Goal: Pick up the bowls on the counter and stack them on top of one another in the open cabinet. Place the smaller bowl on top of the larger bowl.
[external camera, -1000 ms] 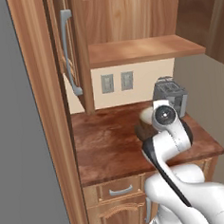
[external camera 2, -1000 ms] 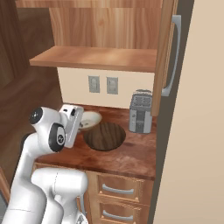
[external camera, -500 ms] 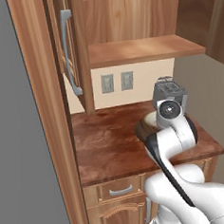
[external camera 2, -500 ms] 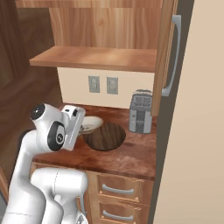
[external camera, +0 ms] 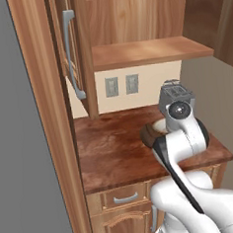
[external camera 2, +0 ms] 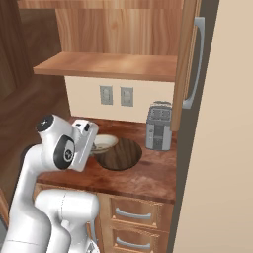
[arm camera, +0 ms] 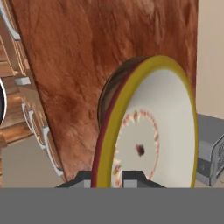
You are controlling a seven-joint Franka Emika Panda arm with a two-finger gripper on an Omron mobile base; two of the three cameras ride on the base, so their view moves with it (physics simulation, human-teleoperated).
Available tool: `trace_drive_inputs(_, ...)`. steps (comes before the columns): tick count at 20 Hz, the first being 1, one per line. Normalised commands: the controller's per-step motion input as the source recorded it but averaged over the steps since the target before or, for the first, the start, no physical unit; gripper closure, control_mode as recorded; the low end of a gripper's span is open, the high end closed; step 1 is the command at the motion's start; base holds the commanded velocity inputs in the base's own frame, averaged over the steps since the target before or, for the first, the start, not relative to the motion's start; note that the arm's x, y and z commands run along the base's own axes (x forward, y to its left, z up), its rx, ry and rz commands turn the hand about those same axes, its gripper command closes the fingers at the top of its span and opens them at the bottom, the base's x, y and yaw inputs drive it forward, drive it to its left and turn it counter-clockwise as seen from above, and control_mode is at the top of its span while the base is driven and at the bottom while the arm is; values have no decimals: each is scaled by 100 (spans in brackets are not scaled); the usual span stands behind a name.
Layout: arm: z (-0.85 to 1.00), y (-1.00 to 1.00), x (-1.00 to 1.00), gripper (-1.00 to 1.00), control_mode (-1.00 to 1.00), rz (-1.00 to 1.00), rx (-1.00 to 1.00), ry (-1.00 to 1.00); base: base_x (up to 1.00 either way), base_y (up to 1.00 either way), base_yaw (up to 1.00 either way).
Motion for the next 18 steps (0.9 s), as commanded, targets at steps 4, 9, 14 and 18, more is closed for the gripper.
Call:
trace_drive_inputs(4,-11,-3,0,100,-100,0,0,0,0,0,0)
trace_drive_inputs(9,-19,-5,1,100,-100,0,3,0,0,0,0)
trace_drive_inputs(14,-14,-6,7,100,-100,0,3,0,0,0,0)
trace_drive_inputs(18,-8,-7,12,100,-100,0,2,0,0,0,0)
